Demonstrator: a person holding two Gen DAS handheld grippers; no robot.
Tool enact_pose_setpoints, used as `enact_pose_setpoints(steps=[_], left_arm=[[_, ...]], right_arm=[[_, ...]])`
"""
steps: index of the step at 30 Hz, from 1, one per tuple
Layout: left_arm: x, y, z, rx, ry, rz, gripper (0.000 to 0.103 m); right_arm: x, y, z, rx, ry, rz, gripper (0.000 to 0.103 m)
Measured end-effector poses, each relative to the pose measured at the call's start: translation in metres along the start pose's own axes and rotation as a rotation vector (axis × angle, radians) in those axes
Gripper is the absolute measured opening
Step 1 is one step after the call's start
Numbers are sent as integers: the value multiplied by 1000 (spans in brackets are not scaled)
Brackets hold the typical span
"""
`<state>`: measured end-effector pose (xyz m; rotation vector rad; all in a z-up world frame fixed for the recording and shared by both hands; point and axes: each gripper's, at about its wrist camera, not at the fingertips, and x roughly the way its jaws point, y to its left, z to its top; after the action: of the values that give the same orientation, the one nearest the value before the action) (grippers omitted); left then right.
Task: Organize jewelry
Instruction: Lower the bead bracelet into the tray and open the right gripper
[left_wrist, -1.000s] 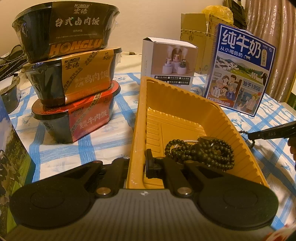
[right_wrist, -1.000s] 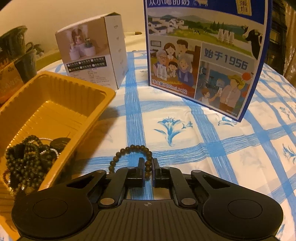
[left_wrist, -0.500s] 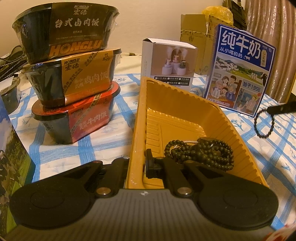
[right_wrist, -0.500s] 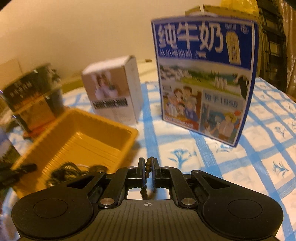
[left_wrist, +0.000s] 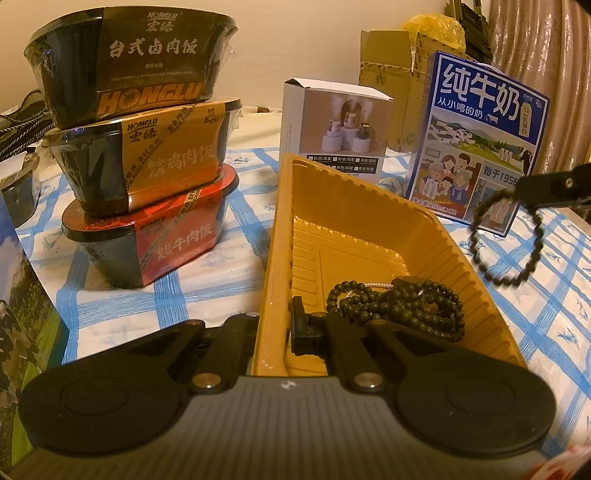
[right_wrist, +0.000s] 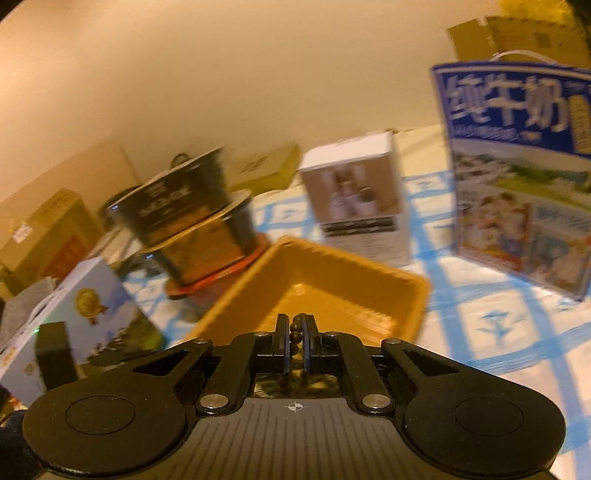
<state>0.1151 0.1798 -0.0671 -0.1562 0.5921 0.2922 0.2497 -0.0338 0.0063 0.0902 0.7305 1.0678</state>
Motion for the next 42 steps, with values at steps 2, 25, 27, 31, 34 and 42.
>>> enact_pose_setpoints(steps=[2, 25, 27, 31, 34, 42], left_arm=[[0, 0, 0, 0, 0, -1, 4], [1, 4, -2, -18, 6, -8, 4], [2, 3, -2, -17, 8, -5, 4], [3, 5, -3, -23, 18, -1, 4], [5, 7, -3, -35, 28, 0, 4], [13, 13, -8, -68, 62, 10, 5]], right_arm=[[11, 9, -3, 1, 22, 26, 7], [51, 6, -8, 50, 8, -36, 49], [49, 2, -18, 47, 39, -69, 51], [37, -3, -38, 39, 63, -120, 53], [25, -5, -50, 51, 65, -146, 56], [2, -6, -68, 68, 58, -199, 61]])
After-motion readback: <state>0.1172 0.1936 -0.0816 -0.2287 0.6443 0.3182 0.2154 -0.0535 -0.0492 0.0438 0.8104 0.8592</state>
